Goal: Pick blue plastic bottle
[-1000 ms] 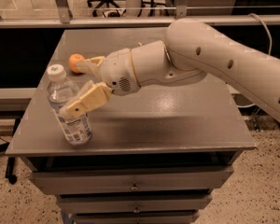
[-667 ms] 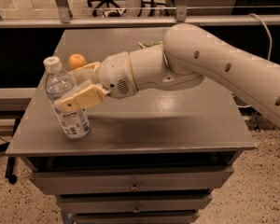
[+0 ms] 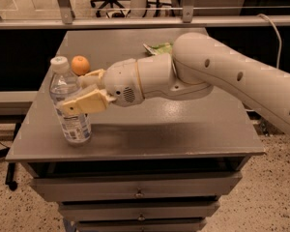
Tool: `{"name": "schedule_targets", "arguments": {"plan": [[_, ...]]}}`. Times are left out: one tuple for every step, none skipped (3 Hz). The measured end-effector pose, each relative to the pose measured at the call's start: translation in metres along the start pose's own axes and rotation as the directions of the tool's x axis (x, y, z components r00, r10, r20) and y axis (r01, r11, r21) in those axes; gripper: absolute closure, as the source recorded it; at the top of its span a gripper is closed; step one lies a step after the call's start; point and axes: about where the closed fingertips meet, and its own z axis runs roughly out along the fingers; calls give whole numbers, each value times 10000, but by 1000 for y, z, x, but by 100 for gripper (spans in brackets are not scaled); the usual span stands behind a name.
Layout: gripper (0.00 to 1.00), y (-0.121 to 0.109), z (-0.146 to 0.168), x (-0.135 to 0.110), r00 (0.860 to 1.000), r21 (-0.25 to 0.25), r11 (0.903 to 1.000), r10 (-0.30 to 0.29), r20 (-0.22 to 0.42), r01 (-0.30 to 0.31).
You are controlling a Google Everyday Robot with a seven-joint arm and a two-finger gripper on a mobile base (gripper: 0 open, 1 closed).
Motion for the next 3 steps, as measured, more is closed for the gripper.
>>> {"name": "schedule_targets", "arguments": {"plan": [[100,-17,-41,-10,9993,807,9960,-376,8,374],[100,-48,-110,-40,9930,2183,9689,-1173,-102,1167],[100,-49,-110,-48,9916,2199,9672,-1294,-37,1270]]}}
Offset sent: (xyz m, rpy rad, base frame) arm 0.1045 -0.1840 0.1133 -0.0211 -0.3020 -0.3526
